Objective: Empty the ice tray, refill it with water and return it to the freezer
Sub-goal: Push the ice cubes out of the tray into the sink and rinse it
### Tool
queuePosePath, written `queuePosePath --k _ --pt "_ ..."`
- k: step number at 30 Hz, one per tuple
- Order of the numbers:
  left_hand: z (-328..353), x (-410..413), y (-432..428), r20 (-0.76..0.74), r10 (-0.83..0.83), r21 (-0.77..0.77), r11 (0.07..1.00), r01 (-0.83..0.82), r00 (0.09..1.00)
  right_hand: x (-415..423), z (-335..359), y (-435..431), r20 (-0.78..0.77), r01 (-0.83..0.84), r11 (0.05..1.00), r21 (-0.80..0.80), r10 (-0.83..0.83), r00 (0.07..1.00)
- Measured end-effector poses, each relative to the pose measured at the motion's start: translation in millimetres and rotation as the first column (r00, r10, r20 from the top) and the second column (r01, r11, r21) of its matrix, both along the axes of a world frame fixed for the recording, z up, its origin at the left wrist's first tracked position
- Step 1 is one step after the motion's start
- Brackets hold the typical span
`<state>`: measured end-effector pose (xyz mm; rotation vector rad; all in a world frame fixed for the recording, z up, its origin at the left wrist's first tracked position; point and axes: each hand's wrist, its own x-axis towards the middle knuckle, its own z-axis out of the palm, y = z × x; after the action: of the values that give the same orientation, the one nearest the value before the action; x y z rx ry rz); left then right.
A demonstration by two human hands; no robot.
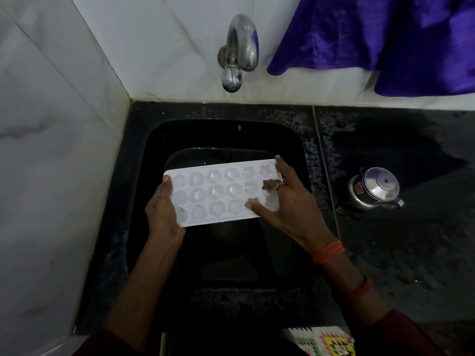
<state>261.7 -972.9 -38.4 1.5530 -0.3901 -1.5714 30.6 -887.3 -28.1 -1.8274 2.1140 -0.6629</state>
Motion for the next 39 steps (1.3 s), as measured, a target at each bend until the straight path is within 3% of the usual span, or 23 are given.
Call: queuePosePath --k 9,20,31,39 --pt "-2.4 1.6 -1.1 0.016 -0.005 0.004 1.000 0.005 1.000 3.2 0.0 0.0 0.081 0.043 0.999 -0.014 -0.041 0.996" --pt "-2.7 1.3 -1.0 0.017 -0.010 0.008 1.000 0.010 1.000 0.9 0.5 -1.1 0.055 0.029 0.998 0.049 -0.031 0.998" --pt "0.7 -1.6 -2.0 0.010 -0.010 -0.010 1.000 0.011 1.000 -2.0 -3.3 3.1 0.096 0.036 0.998 -0.052 -0.031 0.995" --pt "5.1 -7.7 -1.3 0.028 0.000 0.000 1.000 0.000 1.000 -10.8 -2.2 1.7 0.076 0.014 0.999 0.034 -0.016 0.997"
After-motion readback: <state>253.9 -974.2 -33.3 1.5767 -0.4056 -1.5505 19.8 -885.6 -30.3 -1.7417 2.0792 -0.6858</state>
